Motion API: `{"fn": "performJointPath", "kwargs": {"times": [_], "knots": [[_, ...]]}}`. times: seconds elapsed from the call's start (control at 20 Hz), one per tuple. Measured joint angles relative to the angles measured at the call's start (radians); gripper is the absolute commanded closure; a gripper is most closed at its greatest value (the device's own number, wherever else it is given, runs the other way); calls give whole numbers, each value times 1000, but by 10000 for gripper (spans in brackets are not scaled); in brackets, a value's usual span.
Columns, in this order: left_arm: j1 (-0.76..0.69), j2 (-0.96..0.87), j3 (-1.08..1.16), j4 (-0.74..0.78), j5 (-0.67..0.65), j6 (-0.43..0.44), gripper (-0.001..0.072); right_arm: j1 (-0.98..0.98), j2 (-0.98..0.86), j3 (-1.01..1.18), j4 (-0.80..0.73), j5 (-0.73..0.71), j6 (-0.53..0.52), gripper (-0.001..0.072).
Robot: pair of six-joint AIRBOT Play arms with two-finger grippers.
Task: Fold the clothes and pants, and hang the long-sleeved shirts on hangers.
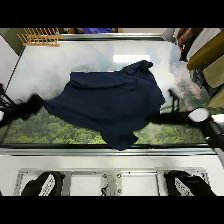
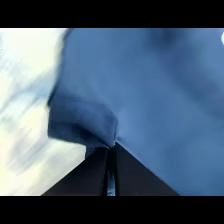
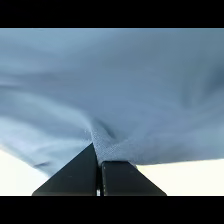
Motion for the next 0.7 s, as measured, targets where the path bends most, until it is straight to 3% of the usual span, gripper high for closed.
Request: {"fn": "performJointPath", "kwargs": {"times": [0.4,0.7], "knots": [[-107,280,591,-118,185,60,695,-73,168,825,7,2,-24,697],[-145,257,816,-128,233,118,696,-78,214,1016,6,-83,13,696]]}}
